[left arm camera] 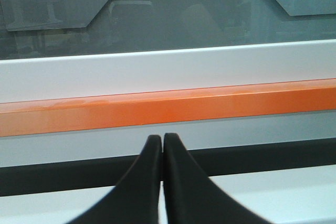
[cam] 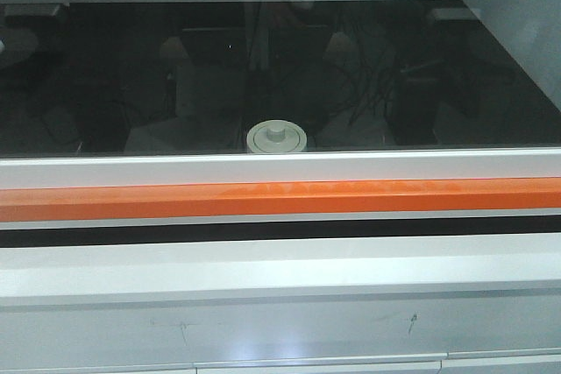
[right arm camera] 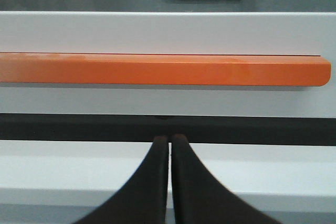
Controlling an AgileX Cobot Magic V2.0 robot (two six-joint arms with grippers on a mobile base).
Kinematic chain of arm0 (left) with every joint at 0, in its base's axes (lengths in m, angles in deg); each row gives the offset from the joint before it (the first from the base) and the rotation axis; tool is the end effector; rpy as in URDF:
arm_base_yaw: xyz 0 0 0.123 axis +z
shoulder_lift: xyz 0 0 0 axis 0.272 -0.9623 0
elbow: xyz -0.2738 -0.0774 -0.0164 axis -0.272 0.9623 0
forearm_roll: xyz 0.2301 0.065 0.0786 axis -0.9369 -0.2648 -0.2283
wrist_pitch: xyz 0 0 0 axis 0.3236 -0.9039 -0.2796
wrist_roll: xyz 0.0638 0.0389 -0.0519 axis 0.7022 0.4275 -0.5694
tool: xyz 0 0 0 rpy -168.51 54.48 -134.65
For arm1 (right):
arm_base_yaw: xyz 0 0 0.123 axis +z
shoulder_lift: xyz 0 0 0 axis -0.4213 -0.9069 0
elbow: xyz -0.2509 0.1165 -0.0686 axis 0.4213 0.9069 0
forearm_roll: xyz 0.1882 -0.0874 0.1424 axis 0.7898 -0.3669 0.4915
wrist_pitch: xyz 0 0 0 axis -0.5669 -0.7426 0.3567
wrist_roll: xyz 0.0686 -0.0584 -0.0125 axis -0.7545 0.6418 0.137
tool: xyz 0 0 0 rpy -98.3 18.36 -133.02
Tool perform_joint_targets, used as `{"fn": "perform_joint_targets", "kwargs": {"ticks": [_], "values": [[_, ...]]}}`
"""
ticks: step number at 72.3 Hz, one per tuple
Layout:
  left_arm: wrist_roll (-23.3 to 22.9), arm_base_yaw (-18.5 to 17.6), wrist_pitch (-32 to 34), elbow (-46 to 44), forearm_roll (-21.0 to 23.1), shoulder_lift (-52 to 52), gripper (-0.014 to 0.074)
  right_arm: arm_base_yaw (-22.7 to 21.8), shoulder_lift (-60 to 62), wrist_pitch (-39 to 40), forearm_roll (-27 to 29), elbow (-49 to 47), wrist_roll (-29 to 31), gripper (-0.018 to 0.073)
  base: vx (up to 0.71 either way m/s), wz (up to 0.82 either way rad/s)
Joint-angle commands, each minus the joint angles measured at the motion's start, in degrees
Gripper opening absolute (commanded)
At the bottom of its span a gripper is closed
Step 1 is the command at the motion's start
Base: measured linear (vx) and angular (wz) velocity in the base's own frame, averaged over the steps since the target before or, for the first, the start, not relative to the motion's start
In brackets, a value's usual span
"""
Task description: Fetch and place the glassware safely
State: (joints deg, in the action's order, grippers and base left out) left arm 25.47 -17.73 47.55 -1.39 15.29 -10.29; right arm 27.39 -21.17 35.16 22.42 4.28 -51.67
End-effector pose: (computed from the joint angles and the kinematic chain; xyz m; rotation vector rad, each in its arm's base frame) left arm 0.0564 -0.0019 0.2010 0.0105 1.5409 -0.0415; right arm 0.0567 0.0022 0.1967 -0.0382 1.5883 0.0257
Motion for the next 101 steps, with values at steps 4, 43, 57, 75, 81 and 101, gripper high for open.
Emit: {"fn": "perform_joint_targets", "kwargs": {"ticks": [4,43,57,75,81,101], "values": [[-0.1,-0.1,4.4,1.7,0.5,0.6,-0.0007,-0.1,0.7,4.3,-0.3,1.1,0.3,-0.0008,0.0,0.0],[-0.1,-0.1,4.4,1.7,0.5,0.6,-0.0007,-0.1,0.7,4.3,-0.3,1.1,0.3,-0.0008,0.0,0.0],[-0.1,-0.1,4.4,1.7,0.5,0.6,-0.0007,-0.1,0.7,4.3,-0.3,1.1,0.3,-0.0008,0.0,0.0],[-0.1,-0.1,4.4,1.7,0.5,0.6,-0.0007,-0.1,0.7,4.3,-0.3,1.1,0.3,-0.0008,0.0,0.0],[-0.1,-0.1,4.5,1.7,0.5,0.6,-0.0007,-0.1,0.7,4.3,-0.3,1.1,0.3,-0.0008,0.0,0.0],[-1.4,-0.1,11.4,0.1,0.7,0.6,-0.0007,-0.1,0.7,10.2,2.9,-0.1,-2.7,-0.0008,0.0,0.0]]}}
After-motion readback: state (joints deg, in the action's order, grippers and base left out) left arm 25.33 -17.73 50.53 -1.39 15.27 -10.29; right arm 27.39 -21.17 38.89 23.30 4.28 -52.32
